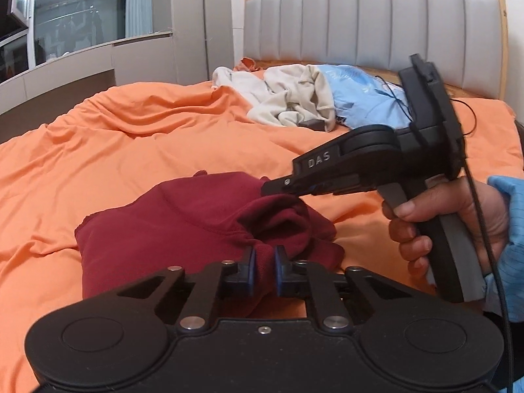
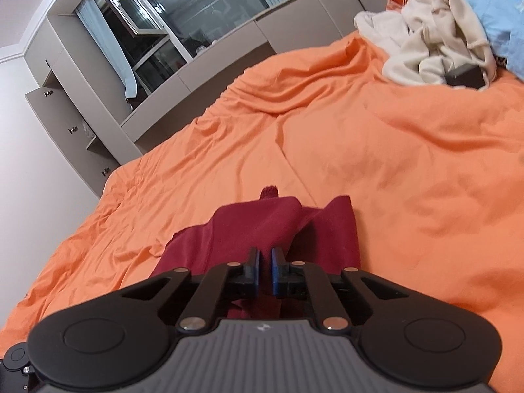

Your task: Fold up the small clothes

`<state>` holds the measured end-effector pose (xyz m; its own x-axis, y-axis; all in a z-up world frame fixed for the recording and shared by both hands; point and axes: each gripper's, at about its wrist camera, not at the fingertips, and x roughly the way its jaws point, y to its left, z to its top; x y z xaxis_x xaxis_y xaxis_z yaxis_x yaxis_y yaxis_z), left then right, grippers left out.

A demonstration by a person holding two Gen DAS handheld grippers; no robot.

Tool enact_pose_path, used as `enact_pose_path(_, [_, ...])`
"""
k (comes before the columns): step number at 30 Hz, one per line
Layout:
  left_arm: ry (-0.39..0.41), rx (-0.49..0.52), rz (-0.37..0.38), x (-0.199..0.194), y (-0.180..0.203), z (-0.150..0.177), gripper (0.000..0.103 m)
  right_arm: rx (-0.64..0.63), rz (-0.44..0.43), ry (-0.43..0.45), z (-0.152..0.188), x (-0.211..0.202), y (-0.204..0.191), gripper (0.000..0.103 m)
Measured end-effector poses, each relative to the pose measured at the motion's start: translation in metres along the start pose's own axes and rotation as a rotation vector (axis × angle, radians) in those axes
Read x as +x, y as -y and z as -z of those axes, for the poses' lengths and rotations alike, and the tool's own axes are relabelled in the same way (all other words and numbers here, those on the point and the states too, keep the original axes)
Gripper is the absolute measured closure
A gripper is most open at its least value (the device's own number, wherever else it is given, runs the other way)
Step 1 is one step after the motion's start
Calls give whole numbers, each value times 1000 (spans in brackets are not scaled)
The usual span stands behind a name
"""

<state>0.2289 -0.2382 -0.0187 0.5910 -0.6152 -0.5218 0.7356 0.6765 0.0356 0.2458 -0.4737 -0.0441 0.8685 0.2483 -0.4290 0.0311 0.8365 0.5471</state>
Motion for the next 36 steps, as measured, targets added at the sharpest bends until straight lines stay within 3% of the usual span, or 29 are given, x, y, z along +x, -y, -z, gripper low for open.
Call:
enact_pose_path(5, [23, -81, -5, 0, -5, -5, 93, 13, 6, 48, -2, -7, 1, 97])
enact_pose_path(9, [52, -32, -23, -2, 6, -14, 93, 19, 43, 97, -5, -15, 5, 97])
enact_pose_path(13, [54, 0, 5, 6, 22, -19, 93, 48, 85, 128, -7, -22, 14, 98])
enact_pose_path(20, [13, -15, 46, 22, 31, -18, 93, 64, 147, 75, -3, -16, 20, 98])
enact_pose_path(25, [-34, -80, 82, 32, 23, -8, 92, 71, 168, 32, -1, -9, 23, 96])
enact_pose_path(30, [-41, -147, 110, 31, 14, -5, 87, 91, 189, -4, 1, -4, 28, 86])
enact_pose_path(34, [-42, -202, 131, 25, 6, -8, 68, 88, 205, 8, 1, -6, 27, 54])
enact_pose_path(36, [-39, -229, 126, 20, 1, -10, 53, 77, 207, 16, 0, -8, 26, 48])
